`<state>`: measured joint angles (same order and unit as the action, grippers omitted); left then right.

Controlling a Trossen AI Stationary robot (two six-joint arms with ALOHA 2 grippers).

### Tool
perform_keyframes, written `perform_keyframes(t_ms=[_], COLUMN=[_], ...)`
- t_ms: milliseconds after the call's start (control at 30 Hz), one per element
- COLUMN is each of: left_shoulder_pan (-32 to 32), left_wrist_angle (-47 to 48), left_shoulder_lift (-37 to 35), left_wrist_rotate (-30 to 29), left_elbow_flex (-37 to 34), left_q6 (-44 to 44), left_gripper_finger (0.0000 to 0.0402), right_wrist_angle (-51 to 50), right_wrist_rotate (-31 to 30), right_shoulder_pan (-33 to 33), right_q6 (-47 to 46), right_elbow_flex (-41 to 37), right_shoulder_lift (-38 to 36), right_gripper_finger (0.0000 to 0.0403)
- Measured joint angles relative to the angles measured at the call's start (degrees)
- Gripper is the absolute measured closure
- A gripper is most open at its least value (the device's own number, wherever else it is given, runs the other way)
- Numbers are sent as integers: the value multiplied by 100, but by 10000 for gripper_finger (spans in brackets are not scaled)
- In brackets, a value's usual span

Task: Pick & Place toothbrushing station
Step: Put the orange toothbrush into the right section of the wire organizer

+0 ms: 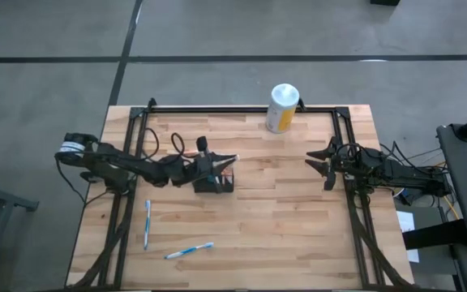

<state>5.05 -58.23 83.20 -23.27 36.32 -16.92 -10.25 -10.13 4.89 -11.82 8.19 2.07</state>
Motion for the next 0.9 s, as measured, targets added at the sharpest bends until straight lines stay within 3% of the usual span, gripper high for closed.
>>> perform_keyframes(t_ms=[367, 900], left_shoulder_pan=[-12, -14], left_wrist_angle=[555, 757], left_shoulder_lift=[0, 205], left_wrist_rotate=[32, -92], left_elbow_flex=[0, -89], left_q6=[1069, 1922], left_gripper_finger=[381, 377], right_wrist_angle=[1, -1], right_wrist_rotate=[-1, 0], right_shoulder_pan=[0, 0], right_q6=[1, 1], right_elbow_flex=[0, 0], right_shoulder_lift=[0, -1], right_gripper_finger=[271, 271])
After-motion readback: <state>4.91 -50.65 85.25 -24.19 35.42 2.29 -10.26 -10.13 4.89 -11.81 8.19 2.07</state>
